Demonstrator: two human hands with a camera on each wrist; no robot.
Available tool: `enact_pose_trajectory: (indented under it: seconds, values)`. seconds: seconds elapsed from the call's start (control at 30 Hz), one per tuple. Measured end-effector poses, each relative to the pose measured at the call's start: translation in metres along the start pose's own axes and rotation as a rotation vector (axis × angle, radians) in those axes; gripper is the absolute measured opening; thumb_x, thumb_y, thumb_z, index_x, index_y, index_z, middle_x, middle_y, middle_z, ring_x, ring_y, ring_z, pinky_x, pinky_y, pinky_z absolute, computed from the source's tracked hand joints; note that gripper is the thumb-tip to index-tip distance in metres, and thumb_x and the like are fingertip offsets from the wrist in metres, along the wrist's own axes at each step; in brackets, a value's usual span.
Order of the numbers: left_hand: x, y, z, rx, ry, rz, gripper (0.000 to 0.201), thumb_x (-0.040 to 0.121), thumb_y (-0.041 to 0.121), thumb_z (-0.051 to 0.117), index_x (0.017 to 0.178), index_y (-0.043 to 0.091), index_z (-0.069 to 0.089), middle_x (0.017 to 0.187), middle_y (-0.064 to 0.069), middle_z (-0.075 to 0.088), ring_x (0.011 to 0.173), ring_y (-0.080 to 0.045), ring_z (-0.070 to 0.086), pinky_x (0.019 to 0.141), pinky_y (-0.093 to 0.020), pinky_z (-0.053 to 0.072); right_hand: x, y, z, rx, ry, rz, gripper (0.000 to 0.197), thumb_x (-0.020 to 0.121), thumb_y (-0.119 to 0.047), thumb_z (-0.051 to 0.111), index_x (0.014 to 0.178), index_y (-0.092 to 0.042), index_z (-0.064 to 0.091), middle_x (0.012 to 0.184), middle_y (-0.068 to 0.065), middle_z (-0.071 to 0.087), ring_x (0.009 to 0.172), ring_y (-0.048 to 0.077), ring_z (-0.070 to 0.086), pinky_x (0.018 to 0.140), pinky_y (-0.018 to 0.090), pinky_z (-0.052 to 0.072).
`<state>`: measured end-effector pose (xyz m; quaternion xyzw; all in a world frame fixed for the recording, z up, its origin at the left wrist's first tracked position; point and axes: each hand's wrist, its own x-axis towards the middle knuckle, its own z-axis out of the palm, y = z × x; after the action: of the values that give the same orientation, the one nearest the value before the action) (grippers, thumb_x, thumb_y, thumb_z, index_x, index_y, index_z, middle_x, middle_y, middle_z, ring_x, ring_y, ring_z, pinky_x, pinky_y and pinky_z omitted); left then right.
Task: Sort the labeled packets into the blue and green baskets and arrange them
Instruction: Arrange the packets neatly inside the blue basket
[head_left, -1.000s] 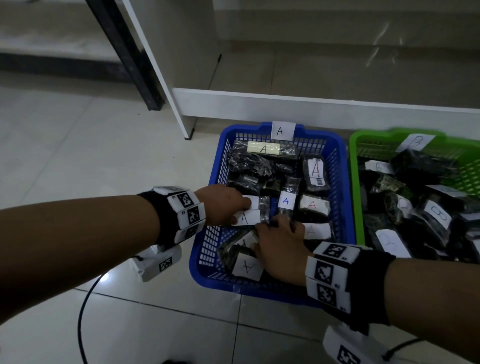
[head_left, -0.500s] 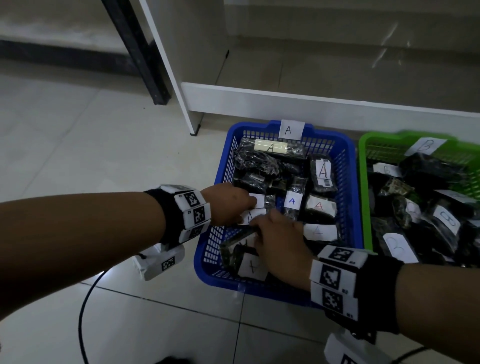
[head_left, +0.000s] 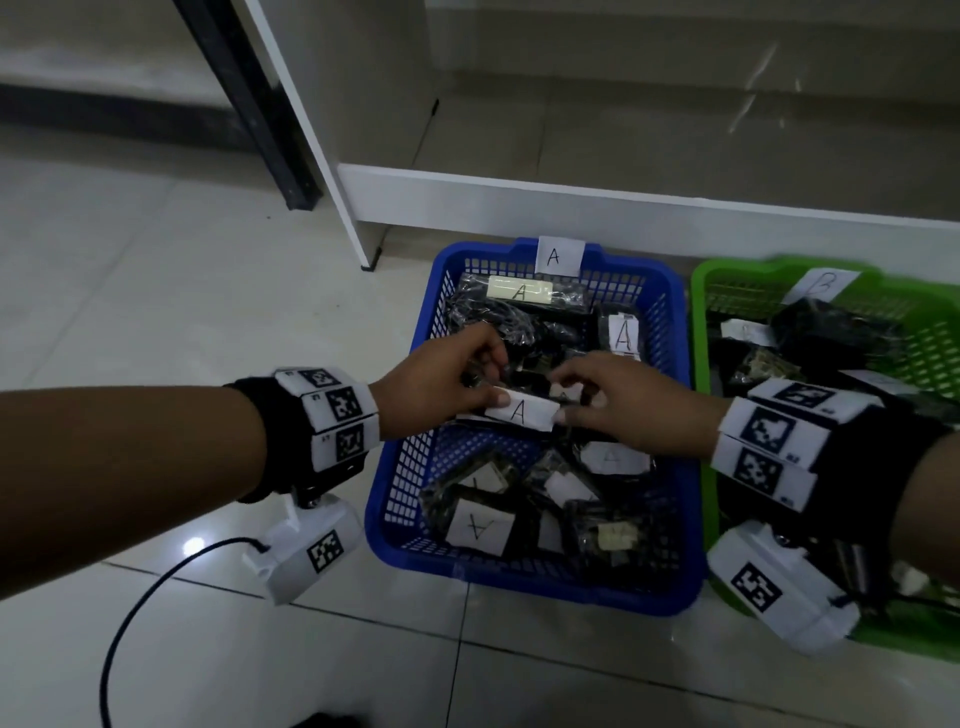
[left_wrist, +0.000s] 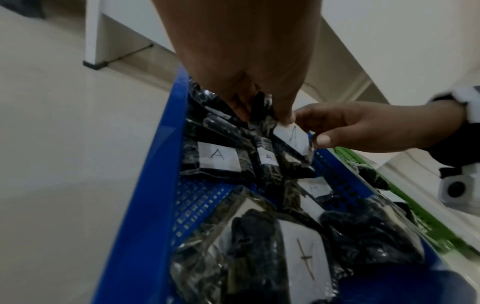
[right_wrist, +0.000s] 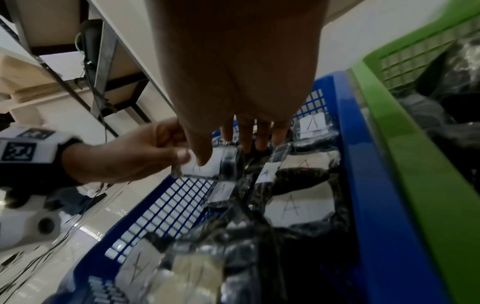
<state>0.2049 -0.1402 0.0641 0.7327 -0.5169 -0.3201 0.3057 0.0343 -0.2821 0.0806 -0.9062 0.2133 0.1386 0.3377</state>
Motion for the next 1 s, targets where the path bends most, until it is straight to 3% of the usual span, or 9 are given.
enact_pose_trajectory:
  seconds: [0.07,0.13,0.23,0.3,0.37,0.43,0.57,0.77,1.0]
  values:
    - [0.000,0.010,0.004,-0.052,-0.026,0.025,0.032,0.080,0.021,0.073,0.101,0.022,0.050,0.091,0.006,0.062,0.085,-0.005,0.061,0.075,-0.021,0.051,-0.002,-0.001,0.004,-0.038,0.005,-0.012,0.058,0.085,-0.036,0.066,0.136,-0.023,0.042,0.131,-0.001,0.050,0.113,0.018,0.047,0.092,0.030,0.041]
    - [0.003,0.015,0.012,-0.119,0.010,0.014,0.031,0.083,0.022,0.069,0.104,0.020,0.047,0.092,0.002,0.062,0.085,-0.010,0.062,0.076,-0.023,0.052,-0.002,-0.003,0.011,-0.080,0.035,-0.015,0.047,0.086,-0.032,0.065,0.128,-0.021,0.049,0.122,0.003,0.058,0.104,0.020,0.053,0.085,0.030,0.045]
    - [0.006,0.011,0.022,-0.129,0.105,-0.169,0.020,0.097,0.031,0.047,0.100,0.012,0.043,0.095,-0.006,0.062,0.079,-0.014,0.064,0.070,-0.028,0.052,-0.003,0.000,0.013,-0.095,0.127,0.072,0.025,0.088,-0.027,0.060,0.108,-0.015,0.054,0.103,0.008,0.062,0.087,0.024,0.058,0.074,0.034,0.049]
    - [0.005,0.001,0.026,0.149,-0.121,-0.136,0.018,0.098,0.027,0.046,0.103,0.010,0.047,0.103,-0.006,0.060,0.085,-0.015,0.062,0.070,-0.025,0.049,-0.006,0.008,0.011,-0.093,0.187,0.133,0.021,0.090,-0.026,0.056,0.106,-0.013,0.052,0.099,0.008,0.061,0.085,0.024,0.057,0.071,0.034,0.048]
    - [0.001,-0.006,0.028,0.477,-0.480,0.036,0.031,0.093,0.024,0.054,0.123,0.013,0.052,0.120,-0.005,0.056,0.106,-0.020,0.056,0.087,-0.032,0.047,-0.012,0.016,0.008,-0.106,0.182,0.153,0.022,0.091,-0.027,0.056,0.109,-0.014,0.053,0.102,0.007,0.060,0.084,0.021,0.055,0.068,0.030,0.044]
    - [-0.001,-0.008,0.031,0.716,-0.709,0.151,0.049,0.092,0.025,0.056,0.139,0.019,0.042,0.135,-0.004,0.048,0.122,-0.021,0.045,0.099,-0.035,0.040,-0.019,0.025,0.007,-0.137,0.124,0.134,0.026,0.091,-0.027,0.056,0.113,-0.015,0.053,0.105,0.005,0.059,0.082,0.017,0.051,0.066,0.028,0.039]
    - [0.004,-0.007,0.032,0.805,-0.707,0.200,0.052,0.092,0.026,0.058,0.141,0.024,0.042,0.135,-0.005,0.043,0.125,-0.024,0.039,0.101,-0.036,0.036,-0.032,0.031,0.009,-0.342,0.049,0.023,0.026,0.094,-0.028,0.052,0.117,-0.015,0.050,0.097,0.003,0.062,0.072,0.015,0.048,0.064,0.025,0.033]
    - [0.010,0.006,0.032,0.731,-0.818,0.115,0.051,0.089,0.012,0.058,0.137,0.013,0.040,0.138,-0.011,0.041,0.124,-0.026,0.042,0.099,-0.037,0.041,-0.033,0.031,0.014,-0.523,0.059,0.041,0.021,0.096,-0.032,0.044,0.112,-0.019,0.048,0.100,0.002,0.065,0.088,0.025,0.056,0.101,0.032,0.022]
    - [0.018,0.017,0.026,0.672,-0.870,0.075,0.050,0.084,0.007,0.064,0.126,0.016,0.040,0.117,-0.012,0.055,0.099,-0.024,0.054,0.078,-0.034,0.047,-0.032,0.037,0.016,-0.461,0.106,0.004,0.027,0.096,-0.034,0.046,0.117,-0.018,0.047,0.095,0.001,0.067,0.090,0.023,0.057,0.099,0.027,0.016]
